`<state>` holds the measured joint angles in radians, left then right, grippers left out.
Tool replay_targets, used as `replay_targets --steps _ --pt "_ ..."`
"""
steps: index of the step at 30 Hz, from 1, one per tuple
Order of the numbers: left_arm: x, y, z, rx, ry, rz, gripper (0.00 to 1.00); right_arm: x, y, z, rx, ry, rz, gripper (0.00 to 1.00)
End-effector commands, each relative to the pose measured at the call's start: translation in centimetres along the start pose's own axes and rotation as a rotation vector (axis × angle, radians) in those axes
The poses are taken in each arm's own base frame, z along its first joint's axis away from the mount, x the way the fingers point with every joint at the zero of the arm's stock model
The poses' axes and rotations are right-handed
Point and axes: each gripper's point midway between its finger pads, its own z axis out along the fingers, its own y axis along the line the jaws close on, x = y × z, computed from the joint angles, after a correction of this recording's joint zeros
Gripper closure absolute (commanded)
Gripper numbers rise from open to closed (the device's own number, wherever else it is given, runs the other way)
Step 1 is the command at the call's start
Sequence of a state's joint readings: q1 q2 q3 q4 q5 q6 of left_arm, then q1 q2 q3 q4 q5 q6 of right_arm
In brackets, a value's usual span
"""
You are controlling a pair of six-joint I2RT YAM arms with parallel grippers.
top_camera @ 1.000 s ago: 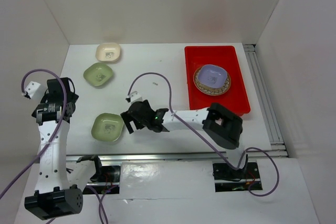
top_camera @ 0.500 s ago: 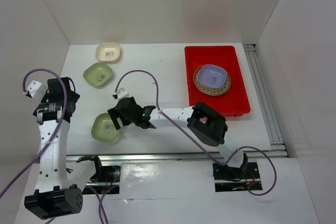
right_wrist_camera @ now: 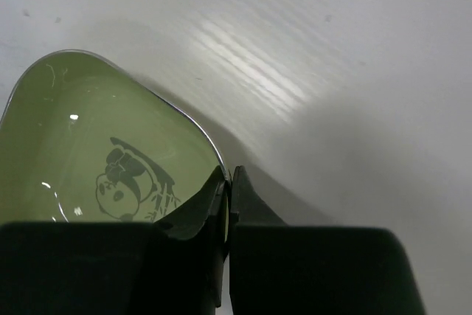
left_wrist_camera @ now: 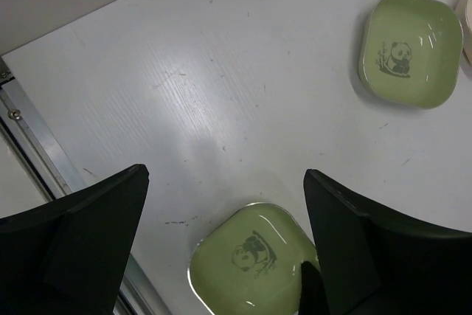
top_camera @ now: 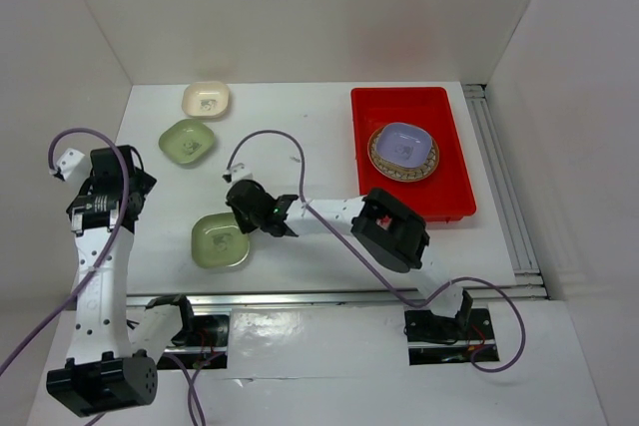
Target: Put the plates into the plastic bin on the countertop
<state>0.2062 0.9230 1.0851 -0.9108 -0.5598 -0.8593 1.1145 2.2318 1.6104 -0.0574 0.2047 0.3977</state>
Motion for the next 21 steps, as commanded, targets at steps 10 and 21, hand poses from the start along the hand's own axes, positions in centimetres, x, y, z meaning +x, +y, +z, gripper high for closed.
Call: replay_targets --steps 10,21 --pt "1.6 -3.6 0.5 0.186 0.086 0.092 0.00 -20.3 -21.4 -17.6 0.259 -0.344 0.150 1.00" --pt "4.1 -7.8 -0.1 0.437 0.195 0.176 0.00 -19.2 -44.5 -28.4 0.491 -0.397 0.168 1.00"
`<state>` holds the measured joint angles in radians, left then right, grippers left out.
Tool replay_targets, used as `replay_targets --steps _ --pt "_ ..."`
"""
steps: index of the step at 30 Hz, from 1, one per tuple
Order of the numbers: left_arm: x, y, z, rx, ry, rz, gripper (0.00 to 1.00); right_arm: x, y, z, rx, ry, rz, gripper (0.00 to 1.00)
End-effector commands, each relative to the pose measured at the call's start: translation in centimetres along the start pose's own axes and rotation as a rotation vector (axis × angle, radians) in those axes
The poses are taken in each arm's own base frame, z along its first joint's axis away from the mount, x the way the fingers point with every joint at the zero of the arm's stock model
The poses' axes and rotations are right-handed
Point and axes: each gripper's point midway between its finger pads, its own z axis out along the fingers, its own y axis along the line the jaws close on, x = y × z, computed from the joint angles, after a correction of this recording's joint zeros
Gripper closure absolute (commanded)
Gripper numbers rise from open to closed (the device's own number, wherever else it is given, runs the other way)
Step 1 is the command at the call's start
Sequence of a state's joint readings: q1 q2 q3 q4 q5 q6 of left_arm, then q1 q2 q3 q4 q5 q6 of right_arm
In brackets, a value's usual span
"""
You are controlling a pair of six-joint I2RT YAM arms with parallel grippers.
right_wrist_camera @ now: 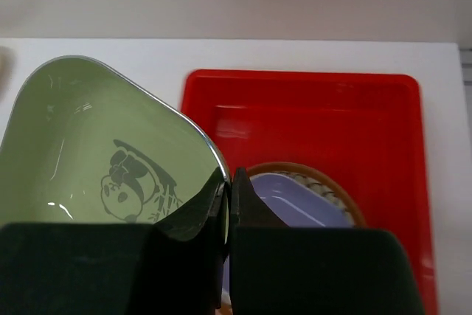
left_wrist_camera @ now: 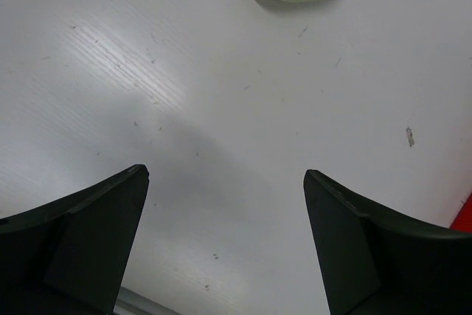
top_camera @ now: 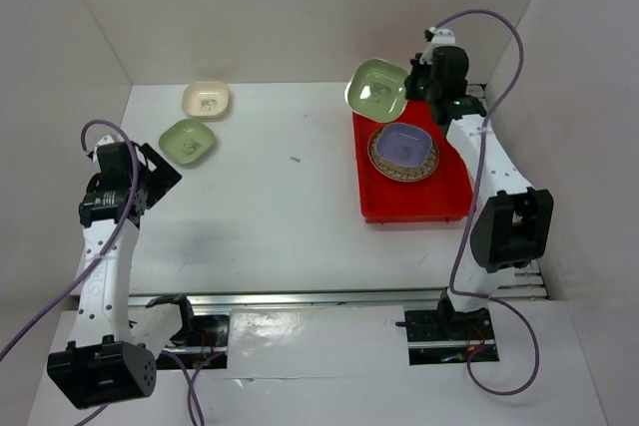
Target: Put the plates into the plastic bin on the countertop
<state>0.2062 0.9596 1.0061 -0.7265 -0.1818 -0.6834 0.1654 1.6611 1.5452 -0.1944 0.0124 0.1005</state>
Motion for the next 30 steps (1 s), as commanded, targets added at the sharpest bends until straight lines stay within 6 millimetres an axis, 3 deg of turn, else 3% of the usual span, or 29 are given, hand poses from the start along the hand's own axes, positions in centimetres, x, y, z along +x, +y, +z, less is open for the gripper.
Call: replay_targets --steps 1,6,11,13,15,18,20,21,23,24,25,27,28,30 --pt "-0.6 -2.2 0.1 0.116 -0.002 0.034 0.00 2.6 -3.8 1.3 -0.054 0.067 -0.021 1.00" --pt "-0.1 -2.3 0.2 0.128 0.017 0.036 0.00 4.5 -8.6 2.5 -0.010 0.104 -0.010 1.00" --pt "0.0 -2.3 0.4 0.113 0.019 0.042 0.00 8.5 -10.5 4.0 0.029 0.198 0.016 1.00" --pt "0.1 -2.1 0.8 0.098 0.024 0.044 0.00 9.8 -10.4 4.3 0.038 0.217 0.025 1.00" --pt "-0.3 -2.2 1.1 0.085 0.024 0.044 0.00 10.9 -11.0 4.1 0.076 0.238 0.039 0.93" --pt "-1.1 -2.6 1.5 0.072 0.027 0.045 0.00 10.6 -10.9 4.0 0.077 0.226 0.047 0.34" --pt "-0.8 -2.3 2.6 0.016 0.083 0.043 0.00 10.1 -10.9 3.7 0.088 0.209 0.057 0.01" --pt "-1.9 -3.2 2.7 0.026 0.068 0.027 0.00 9.1 -10.1 3.5 0.069 0.182 0.059 0.01" --pt "-2.3 -3.6 4.3 -0.006 0.095 0.015 0.00 8.0 -9.3 3.2 0.056 0.155 0.063 0.01" --pt "-2.8 -4.0 4.8 -0.008 0.097 0.015 0.00 7.2 -7.6 2.9 0.023 0.140 0.065 0.01" --pt "-4.6 -4.9 4.9 0.002 0.069 -0.005 0.00 6.1 -6.4 2.7 0.001 0.117 0.054 0.01" --pt "-5.0 -4.9 7.2 -0.045 0.103 -0.004 0.00 5.1 -3.2 2.0 -0.048 0.093 0.028 0.01" --pt "-6.4 -5.3 7.5 -0.046 0.088 -0.028 0.00 4.5 0.6 1.4 -0.106 0.078 -0.012 0.01" --pt "-6.1 -5.6 10.1 -0.076 0.129 -0.032 0.00 4.4 4.2 0.5 -0.168 0.056 -0.037 0.01"
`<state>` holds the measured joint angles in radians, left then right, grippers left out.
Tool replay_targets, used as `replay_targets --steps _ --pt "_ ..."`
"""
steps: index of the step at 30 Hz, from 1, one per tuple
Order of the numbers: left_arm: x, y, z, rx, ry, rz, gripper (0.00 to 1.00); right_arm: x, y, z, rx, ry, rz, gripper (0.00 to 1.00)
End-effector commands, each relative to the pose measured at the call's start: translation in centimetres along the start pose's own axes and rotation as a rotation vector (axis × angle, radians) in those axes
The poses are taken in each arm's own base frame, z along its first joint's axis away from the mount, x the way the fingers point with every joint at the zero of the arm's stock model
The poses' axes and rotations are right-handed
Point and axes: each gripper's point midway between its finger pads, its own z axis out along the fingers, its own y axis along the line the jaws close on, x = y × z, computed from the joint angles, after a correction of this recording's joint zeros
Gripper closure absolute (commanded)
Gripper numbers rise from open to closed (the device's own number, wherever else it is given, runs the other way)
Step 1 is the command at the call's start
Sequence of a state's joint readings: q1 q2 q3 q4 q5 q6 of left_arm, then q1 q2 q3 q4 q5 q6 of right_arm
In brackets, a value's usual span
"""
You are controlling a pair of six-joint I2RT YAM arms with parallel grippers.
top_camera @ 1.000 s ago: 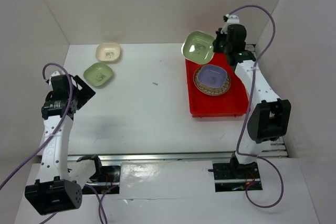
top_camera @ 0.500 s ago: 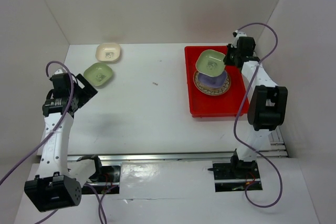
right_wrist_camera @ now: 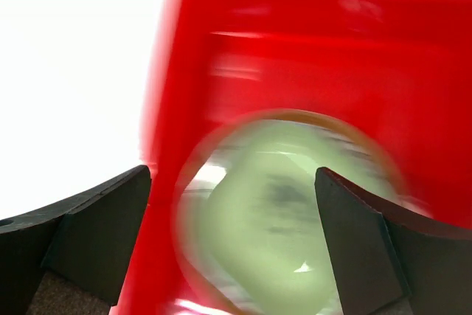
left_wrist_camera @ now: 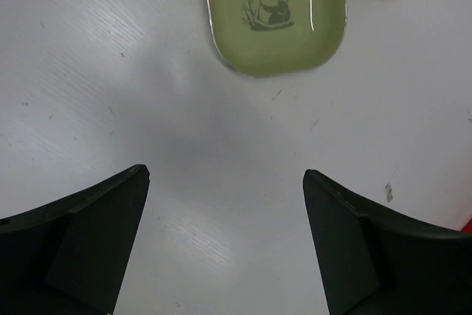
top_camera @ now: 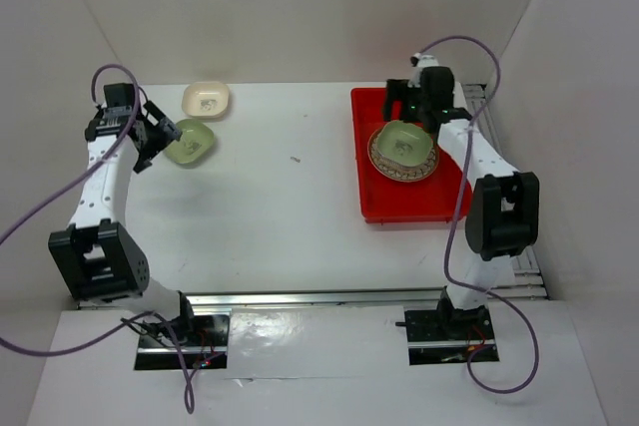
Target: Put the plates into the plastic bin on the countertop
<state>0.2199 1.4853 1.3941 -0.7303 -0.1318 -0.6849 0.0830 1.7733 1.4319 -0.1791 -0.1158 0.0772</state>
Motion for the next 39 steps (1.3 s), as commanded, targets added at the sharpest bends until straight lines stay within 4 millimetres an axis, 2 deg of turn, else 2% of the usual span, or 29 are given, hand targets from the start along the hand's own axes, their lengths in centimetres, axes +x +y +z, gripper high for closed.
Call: replay_targets --steps 1,3,4,5,7,8,11,13,14,15,21,23,24,26,27,28,30,31,32,33,35,36,38,39 --pt "-3.5 -1.2 1.8 -0.030 -0.045 -0.044 0.02 -4.3 11.3 -4.6 -0.201 -0.170 -0.104 0.01" --pt "-3.9 -1.0 3.3 -0.072 -0.031 -0.039 0.03 -3.6 14.2 -5.4 -0.253 -0.183 -0.128 0.01" --pt "-3.7 -0.2 5.3 -0.114 -0.003 -0.053 0.05 -2.8 16.8 -5.9 -0.302 -0.174 -0.149 0.01" --pt "-4.0 -0.3 6.2 -0.116 0.005 -0.078 0.06 -2.5 18.0 -6.5 -0.327 -0.179 -0.159 0.01" --pt "-3.2 0.3 8.5 -0.141 0.057 -0.103 0.09 -1.6 20.6 -7.2 -0.367 -0.171 -0.171 0.01" --pt "-1.9 0.8 10.9 -0.177 0.105 -0.110 0.09 -1.4 21.4 -7.4 -0.383 -0.168 -0.178 0.01" --pt "0.1 1.6 14.4 -0.203 0.157 -0.114 0.11 -0.2 23.9 -8.1 -0.416 -0.165 -0.212 0.01" --pt "1.5 2.3 16.5 -0.221 0.181 -0.111 0.11 -0.1 24.1 -8.2 -0.412 -0.168 -0.225 0.01" --pt "1.6 2.3 16.9 -0.221 0.179 -0.122 0.13 0.1 24.6 -8.4 -0.422 -0.169 -0.240 0.01" --pt "1.8 2.4 17.5 -0.210 0.164 -0.124 0.13 -0.6 24.7 -8.8 -0.427 -0.190 -0.237 0.01" --pt "0.9 2.0 19.4 -0.199 0.130 -0.103 0.15 -1.4 25.2 -10.1 -0.433 -0.238 -0.243 0.01" --pt "1.9 2.4 20.2 -0.210 0.167 -0.100 0.23 -1.5 25.6 -10.2 -0.436 -0.247 -0.244 0.01" --pt "2.2 2.5 20.1 -0.217 0.177 -0.099 0.37 -1.3 25.6 -10.1 -0.437 -0.250 -0.243 0.01" --pt "3.3 3.2 20.4 -0.238 0.205 -0.095 0.57 -0.7 26.1 -9.7 -0.444 -0.238 -0.239 0.01" --pt "3.9 3.5 20.5 -0.255 0.224 -0.106 0.71 -0.5 26.3 -9.1 -0.442 -0.229 -0.241 0.01" --pt "4.3 4.1 20.6 -0.279 0.236 -0.101 0.97 -0.7 26.4 -8.9 -0.443 -0.230 -0.241 0.01" --pt "4.7 5.2 19.9 -0.341 0.252 -0.086 1.00 0.6 27.4 -8.2 -0.470 -0.196 -0.242 0.01" --pt "4.7 5.6 19.6 -0.366 0.255 -0.080 1.00 0.6 28.4 -8.2 -0.497 -0.197 -0.234 0.01" --pt "4.5 5.8 18.9 -0.379 0.255 -0.076 1.00 1.2 29.1 -7.9 -0.537 -0.183 -0.241 0.01" --pt "4.5 5.4 17.6 -0.402 0.264 -0.081 1.00 2.2 29.6 -6.9 -0.553 -0.148 -0.223 0.01" --pt "2.8 3.6 14.3 -0.359 0.208 -0.079 1.00 2.0 30.8 -6.3 -0.592 -0.144 -0.201 0.01" --pt "2.8 2.6 12.9 -0.352 0.174 -0.047 1.00 2.7 31.6 -5.8 -0.627 -0.120 -0.178 0.01" --pt "2.0 0.7 10.5 -0.294 0.119 -0.022 1.00 1.8 32.6 -5.8 -0.659 -0.136 -0.151 0.01" --pt "0.9 -0.9 8.1 -0.231 0.080 -0.011 1.00 1.6 33.1 -5.9 -0.684 -0.138 -0.143 0.01"
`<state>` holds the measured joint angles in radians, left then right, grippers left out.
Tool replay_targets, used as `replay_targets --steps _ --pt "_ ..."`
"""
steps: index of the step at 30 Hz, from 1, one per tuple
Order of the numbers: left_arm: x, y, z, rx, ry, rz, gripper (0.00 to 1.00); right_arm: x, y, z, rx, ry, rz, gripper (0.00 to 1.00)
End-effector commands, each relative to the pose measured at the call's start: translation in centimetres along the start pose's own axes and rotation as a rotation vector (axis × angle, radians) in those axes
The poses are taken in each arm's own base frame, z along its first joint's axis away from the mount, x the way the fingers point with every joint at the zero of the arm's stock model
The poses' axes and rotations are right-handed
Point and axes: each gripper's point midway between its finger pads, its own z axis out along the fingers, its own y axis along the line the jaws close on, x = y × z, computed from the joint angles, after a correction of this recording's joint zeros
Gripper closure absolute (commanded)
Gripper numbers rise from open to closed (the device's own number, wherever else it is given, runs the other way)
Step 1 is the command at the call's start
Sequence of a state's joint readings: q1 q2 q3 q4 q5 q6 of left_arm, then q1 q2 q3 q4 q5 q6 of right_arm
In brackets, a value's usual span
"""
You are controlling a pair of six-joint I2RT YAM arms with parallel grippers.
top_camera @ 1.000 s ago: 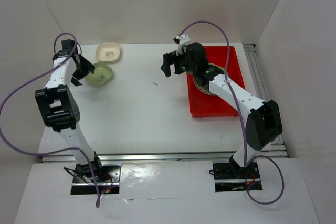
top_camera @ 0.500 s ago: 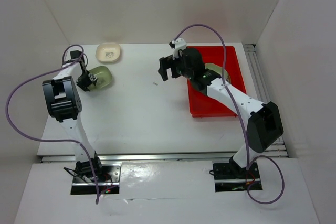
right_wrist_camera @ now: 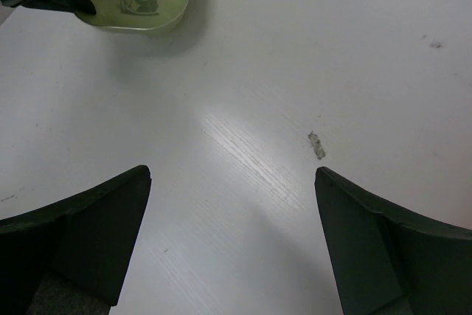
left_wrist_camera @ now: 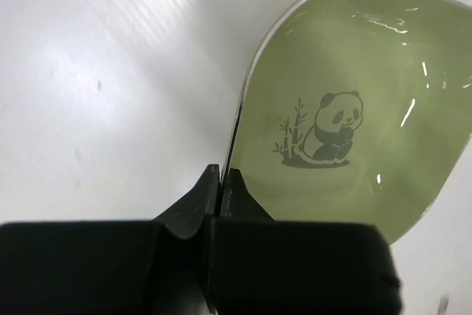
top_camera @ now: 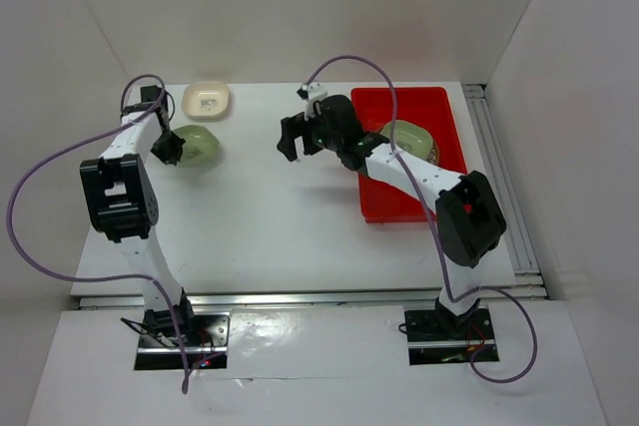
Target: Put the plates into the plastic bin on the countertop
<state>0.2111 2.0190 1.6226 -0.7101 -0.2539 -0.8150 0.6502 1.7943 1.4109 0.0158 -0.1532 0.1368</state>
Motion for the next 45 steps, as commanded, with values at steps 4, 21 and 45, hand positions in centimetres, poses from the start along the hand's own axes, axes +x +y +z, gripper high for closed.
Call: replay_targets --steps 4,21,45 --pt "2.7 -3.9 -12.3 0.150 -0.142 0.206 1.00 -5.1 3.4 2.3 -0.157 -0.111 0.080 0.01" --pt "11.5 -9.6 -21.6 0.424 -0.198 0.388 1.00 -2.9 -1.3 4.5 -0.025 -0.064 0.167 0.14" --pt "10.5 -9.1 -22.1 0.387 -0.230 0.374 1.00 -1.8 -3.4 3.2 0.121 -0.047 0.093 0.25"
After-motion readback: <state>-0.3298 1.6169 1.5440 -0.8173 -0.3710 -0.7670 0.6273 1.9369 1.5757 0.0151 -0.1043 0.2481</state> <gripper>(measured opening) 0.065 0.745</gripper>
